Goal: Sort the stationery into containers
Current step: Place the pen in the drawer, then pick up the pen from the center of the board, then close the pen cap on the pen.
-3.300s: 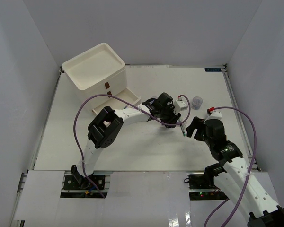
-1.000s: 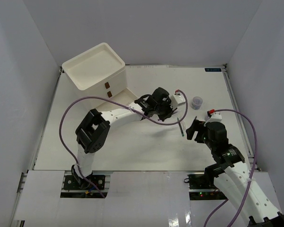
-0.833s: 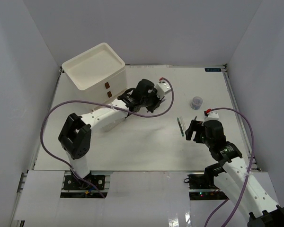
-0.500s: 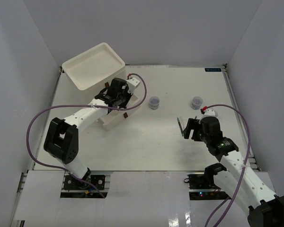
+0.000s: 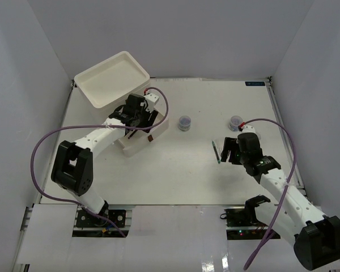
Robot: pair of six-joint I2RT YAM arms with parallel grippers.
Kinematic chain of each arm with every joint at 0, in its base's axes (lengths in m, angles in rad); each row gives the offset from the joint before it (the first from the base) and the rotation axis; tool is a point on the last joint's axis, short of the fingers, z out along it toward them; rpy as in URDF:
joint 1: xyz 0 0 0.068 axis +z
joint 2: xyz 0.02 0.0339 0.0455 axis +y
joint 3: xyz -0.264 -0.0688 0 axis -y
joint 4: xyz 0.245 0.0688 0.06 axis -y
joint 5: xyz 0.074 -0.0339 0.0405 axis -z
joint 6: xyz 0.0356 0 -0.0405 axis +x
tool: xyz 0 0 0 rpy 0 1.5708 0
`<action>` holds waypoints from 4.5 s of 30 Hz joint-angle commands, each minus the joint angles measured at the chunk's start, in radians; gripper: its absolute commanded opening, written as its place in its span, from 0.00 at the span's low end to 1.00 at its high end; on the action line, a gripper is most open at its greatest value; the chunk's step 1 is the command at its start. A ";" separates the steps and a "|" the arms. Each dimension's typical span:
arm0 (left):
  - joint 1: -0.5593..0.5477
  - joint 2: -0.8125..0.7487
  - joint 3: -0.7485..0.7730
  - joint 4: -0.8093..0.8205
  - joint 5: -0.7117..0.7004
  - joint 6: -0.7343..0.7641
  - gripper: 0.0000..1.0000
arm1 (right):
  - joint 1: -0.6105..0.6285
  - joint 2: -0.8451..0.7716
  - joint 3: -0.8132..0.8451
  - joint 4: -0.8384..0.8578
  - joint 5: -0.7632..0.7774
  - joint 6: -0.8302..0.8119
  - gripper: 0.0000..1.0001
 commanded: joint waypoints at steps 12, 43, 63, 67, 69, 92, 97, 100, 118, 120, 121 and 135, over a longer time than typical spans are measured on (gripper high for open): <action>-0.002 -0.296 -0.092 0.066 0.037 -0.208 0.98 | -0.047 0.273 0.108 0.103 0.137 0.064 0.63; -0.002 -0.315 -0.093 0.083 0.029 -0.274 0.98 | -0.080 0.521 0.117 0.213 0.203 0.134 0.12; -0.296 -0.375 -0.228 0.480 0.253 -0.918 0.98 | -0.007 -0.071 0.019 0.515 -0.383 -0.108 0.08; -0.367 -0.298 -0.214 0.573 0.181 -0.935 0.98 | 0.010 -0.098 0.000 0.613 -0.483 -0.082 0.08; -0.402 -0.274 -0.213 0.645 0.132 -0.933 0.98 | 0.013 -0.105 -0.013 0.643 -0.503 -0.059 0.08; -0.554 -0.029 -0.105 0.793 -0.112 -0.860 0.71 | 0.019 -0.139 -0.098 0.770 -0.547 0.065 0.08; -0.556 -0.034 -0.138 0.819 -0.106 -0.864 0.67 | 0.019 -0.148 -0.102 0.782 -0.535 0.082 0.08; -0.557 -0.034 -0.150 0.834 -0.095 -0.864 0.61 | 0.019 -0.153 -0.107 0.790 -0.527 0.096 0.08; -0.559 -0.101 -0.242 0.920 -0.100 -0.753 0.13 | 0.021 -0.150 -0.119 0.752 -0.527 0.110 0.25; -0.557 -0.120 -0.251 0.917 -0.101 -0.717 0.13 | 0.019 -0.151 -0.112 0.724 -0.521 0.088 0.38; -0.553 -0.129 -0.256 0.908 -0.092 -0.697 0.13 | 0.019 -0.154 -0.109 0.688 -0.517 0.079 0.41; -0.192 -0.370 -0.245 0.383 0.314 -0.305 0.15 | 0.015 0.047 0.083 0.195 -0.210 -0.114 0.92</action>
